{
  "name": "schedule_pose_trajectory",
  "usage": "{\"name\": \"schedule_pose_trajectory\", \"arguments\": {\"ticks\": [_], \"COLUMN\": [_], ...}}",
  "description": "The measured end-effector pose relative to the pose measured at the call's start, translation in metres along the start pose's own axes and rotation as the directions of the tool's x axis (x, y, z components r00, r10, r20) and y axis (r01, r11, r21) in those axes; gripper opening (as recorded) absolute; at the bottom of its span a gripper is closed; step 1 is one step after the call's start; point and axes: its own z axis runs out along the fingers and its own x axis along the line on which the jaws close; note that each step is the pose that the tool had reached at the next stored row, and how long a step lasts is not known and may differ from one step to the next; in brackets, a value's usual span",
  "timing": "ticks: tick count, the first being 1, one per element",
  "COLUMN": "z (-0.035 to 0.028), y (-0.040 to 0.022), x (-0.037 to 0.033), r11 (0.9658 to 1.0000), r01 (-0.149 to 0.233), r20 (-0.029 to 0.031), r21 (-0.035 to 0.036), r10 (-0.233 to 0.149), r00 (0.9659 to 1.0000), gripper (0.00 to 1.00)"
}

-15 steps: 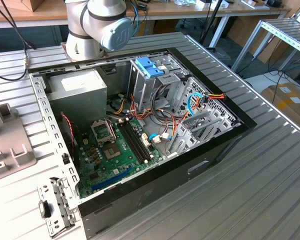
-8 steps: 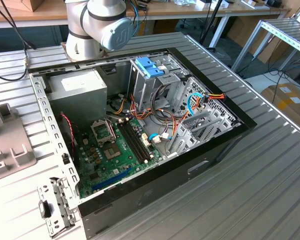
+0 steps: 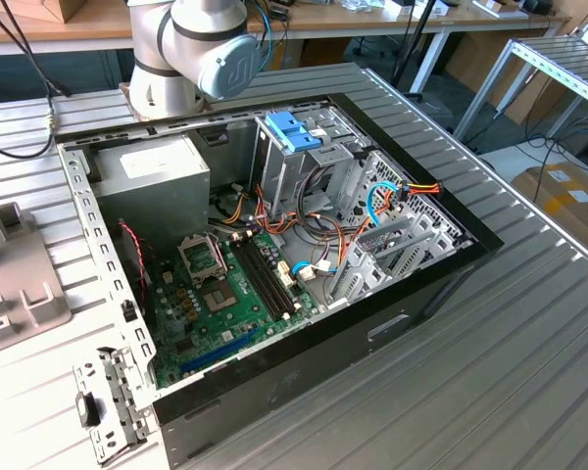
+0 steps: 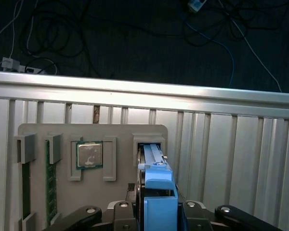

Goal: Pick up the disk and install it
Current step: 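Pick up the disk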

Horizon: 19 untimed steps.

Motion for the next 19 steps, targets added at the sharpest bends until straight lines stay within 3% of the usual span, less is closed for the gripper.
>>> {"name": "schedule_pose_trajectory", "arguments": {"ticks": [12,19], "z": [0.0007,-0.0033], "y": [0.0004,0.0003], "x": [0.0,-0.0001], "r11": [1.0,1.0], "r01": [0.0,0.0], "r20": [0.0001,0.0], "r21": [0.0003,0.0], "r10": [0.0,0.0], "r00": [1.0,1.0], "gripper": [0.37,0.37]}}
